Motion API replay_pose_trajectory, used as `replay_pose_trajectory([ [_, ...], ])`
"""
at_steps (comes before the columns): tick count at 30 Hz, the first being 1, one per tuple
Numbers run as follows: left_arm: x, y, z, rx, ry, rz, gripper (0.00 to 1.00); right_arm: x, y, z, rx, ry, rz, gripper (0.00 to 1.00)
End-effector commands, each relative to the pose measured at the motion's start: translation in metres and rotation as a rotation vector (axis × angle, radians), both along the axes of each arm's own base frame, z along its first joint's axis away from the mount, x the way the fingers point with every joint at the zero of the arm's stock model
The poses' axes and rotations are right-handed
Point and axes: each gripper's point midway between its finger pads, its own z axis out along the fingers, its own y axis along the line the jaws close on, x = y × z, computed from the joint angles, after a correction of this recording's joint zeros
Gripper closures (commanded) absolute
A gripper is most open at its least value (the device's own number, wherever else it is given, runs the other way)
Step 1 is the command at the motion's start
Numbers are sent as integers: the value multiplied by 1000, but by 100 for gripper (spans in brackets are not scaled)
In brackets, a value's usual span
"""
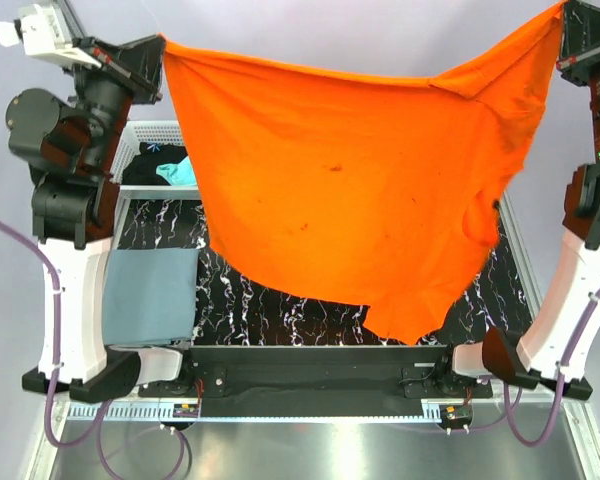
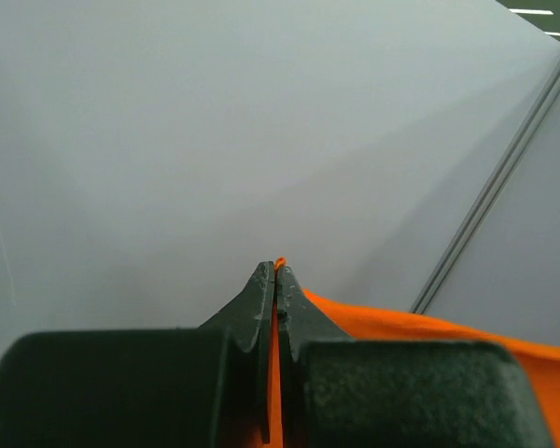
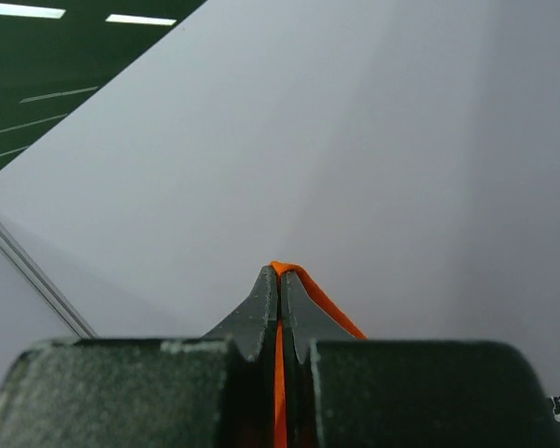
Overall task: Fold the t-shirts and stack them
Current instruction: Fold the tshirt
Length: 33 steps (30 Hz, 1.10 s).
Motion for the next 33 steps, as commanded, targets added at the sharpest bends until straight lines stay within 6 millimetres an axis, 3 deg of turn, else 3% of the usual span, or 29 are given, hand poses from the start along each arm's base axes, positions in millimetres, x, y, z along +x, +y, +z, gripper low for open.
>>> replay_pose_trajectory([
  [1, -75, 11, 41, -41, -160, -17, 100, -82, 14, 45, -53, -188, -26, 100],
  [2, -81, 12, 39, -44, -162, -18, 100, -104, 19, 50, -58, -218, -26, 100],
  [4, -104, 16, 38, -50, -179, -22, 100, -119, 23, 50, -64, -233, -25, 100],
  [5, -109, 17, 37, -54, -183, -23, 100, -140, 28, 53, -72, -261, -21, 100],
  [10, -151, 23, 40, -62, -229, -29, 100, -188, 45, 54, -76, -317, 20, 100],
  [14, -186, 31, 48, -78, -286, -29, 100, -212, 51, 58, -80, -357, 27, 100],
  [18, -200, 35, 52, -83, -308, -23, 100, -222, 54, 61, -69, -374, 38, 100],
  [23, -184, 36, 48, -62, -280, 7, 100, -198, 48, 55, -55, -328, 38, 100],
  [26, -153, 32, 33, -35, -220, 34, 100, -163, 40, 39, -36, -254, 34, 100],
  [29, -94, 24, -7, 30, -94, 73, 100, -116, 33, 12, -22, -159, 51, 100],
  [31, -47, 20, -48, 82, 22, 115, 100, -79, 26, -16, -1, -84, 62, 100],
  [32, -33, 19, -62, 95, 59, 125, 100, -65, 24, -28, 1, -54, 66, 100],
  [33, -20, 21, -76, 102, 95, 150, 100, -42, 19, -52, 13, 4, 66, 100],
])
